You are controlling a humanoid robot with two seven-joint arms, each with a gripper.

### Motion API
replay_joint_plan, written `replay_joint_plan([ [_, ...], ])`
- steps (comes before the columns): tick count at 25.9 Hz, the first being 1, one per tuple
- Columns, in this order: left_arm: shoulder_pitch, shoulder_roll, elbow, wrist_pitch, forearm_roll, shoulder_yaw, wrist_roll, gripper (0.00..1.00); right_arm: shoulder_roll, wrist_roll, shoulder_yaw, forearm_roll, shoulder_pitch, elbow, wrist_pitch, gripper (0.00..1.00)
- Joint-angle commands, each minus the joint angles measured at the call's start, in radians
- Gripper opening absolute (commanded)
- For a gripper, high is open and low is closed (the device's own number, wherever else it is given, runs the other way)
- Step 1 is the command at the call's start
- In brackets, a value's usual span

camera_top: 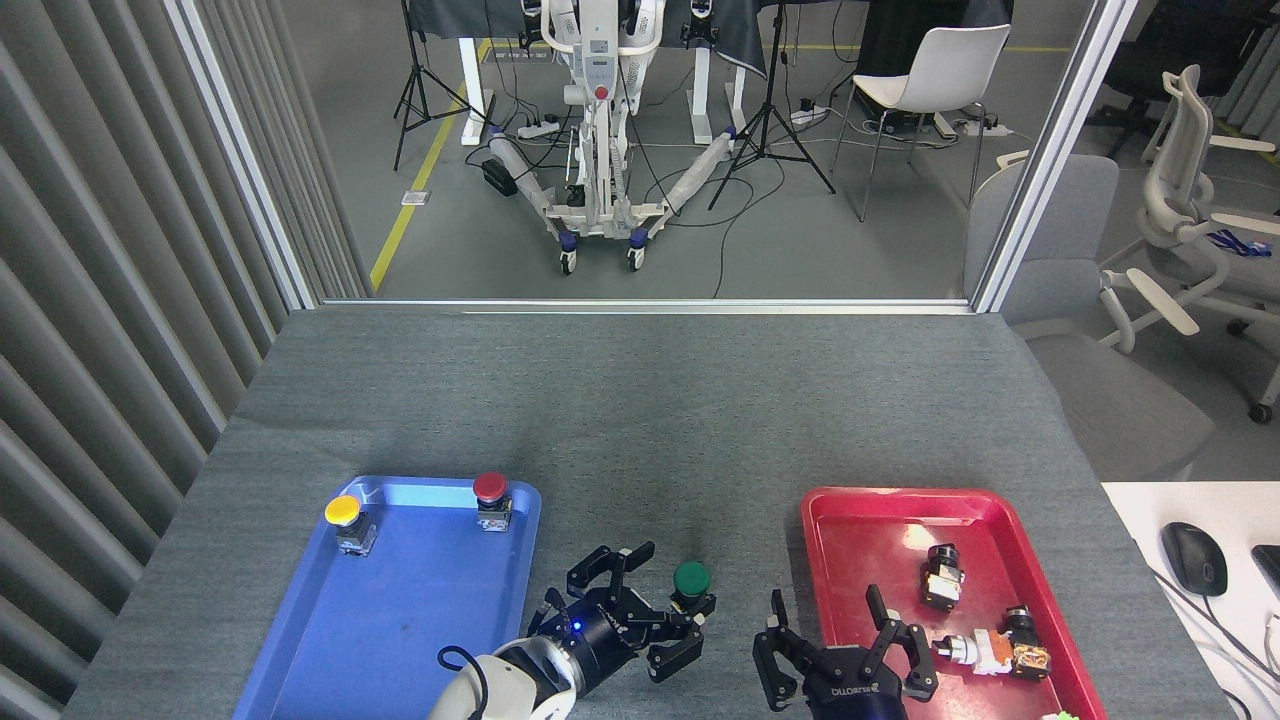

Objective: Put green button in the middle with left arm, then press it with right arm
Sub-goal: 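Set the green button down, release, and withdraw the left gripper, then move the right gripper over the green button and press down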

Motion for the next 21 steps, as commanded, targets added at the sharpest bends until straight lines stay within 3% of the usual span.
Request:
replay_joint_plan([
  [1, 0.105, 0.06, -0.219, 0.032, 0.004, 0.009, -0.007, 0.99, 0.0, -0.002, 0.01, -0.001, 0.0, 0.001, 0.0, 0.96],
  [6, 0.22, 0.145, -0.534, 0.176, 0.004, 0.029, -0.124, 0.99, 0.005, 0.0, 0.04, -0.001, 0.0, 0.009, 0.0, 0.95],
  [8, 0.278, 0.165, -0.636, 0.231, 0.004, 0.081, -0.148, 0.99, 0.008, 0.0, 0.06, -0.001, -0.003, 0.018, 0.001, 0.89],
  [9, 0.319, 0.166, -0.676, 0.268, 0.004, 0.125, -0.148, 0.99, 0.009, 0.0, 0.073, -0.001, -0.008, 0.024, 0.004, 0.82],
  [12, 0.484, 0.162, -0.744, 0.423, 0.007, 0.319, -0.131, 0.99, 0.013, 0.001, 0.099, -0.001, -0.014, 0.033, 0.003, 0.42],
  [16, 0.617, 0.172, -0.771, 0.495, 0.005, 0.421, -0.081, 0.99, 0.014, 0.007, 0.126, 0.0, -0.034, 0.046, -0.008, 0.09],
  [21, 0.649, 0.18, -0.79, 0.487, 0.013, 0.515, -0.084, 0.99, 0.019, 0.047, 0.166, 0.002, -0.081, 0.096, 0.009, 0.0],
])
